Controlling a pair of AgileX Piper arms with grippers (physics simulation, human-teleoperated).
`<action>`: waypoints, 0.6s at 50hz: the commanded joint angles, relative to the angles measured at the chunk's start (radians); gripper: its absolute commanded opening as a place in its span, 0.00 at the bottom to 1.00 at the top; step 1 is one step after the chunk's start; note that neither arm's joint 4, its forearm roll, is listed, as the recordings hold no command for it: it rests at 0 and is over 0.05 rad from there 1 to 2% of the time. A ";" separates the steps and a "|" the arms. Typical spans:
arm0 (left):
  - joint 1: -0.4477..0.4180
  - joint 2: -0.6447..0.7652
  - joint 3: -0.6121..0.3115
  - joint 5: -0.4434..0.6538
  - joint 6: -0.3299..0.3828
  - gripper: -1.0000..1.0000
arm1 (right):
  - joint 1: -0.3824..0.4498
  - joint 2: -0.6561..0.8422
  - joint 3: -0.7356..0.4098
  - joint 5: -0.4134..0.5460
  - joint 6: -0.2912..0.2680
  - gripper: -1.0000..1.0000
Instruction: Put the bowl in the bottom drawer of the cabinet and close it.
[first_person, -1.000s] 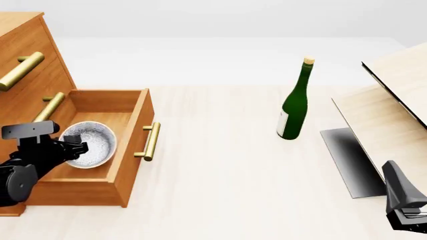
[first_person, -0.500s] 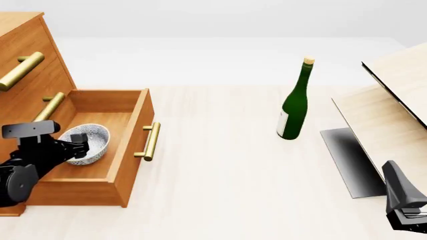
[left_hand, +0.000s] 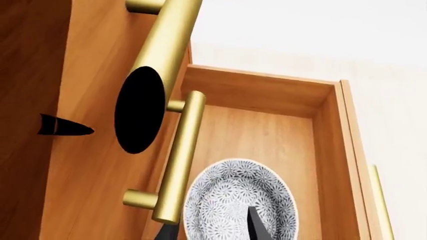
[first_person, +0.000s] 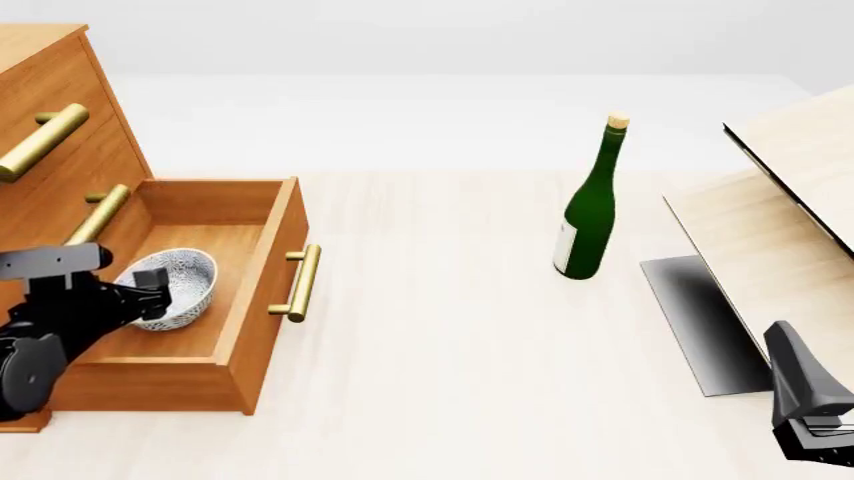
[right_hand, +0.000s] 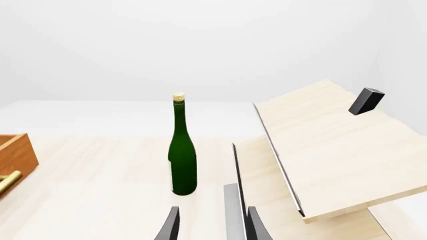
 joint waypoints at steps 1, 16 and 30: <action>0.002 -0.019 0.014 0.005 0.003 1.00 | 0.000 0.000 0.000 0.000 0.000 1.00; -0.001 -0.072 0.051 0.022 0.004 1.00 | 0.000 0.000 0.000 0.000 0.000 1.00; -0.019 -0.159 0.070 0.068 -0.004 1.00 | 0.000 0.000 0.000 0.000 0.000 1.00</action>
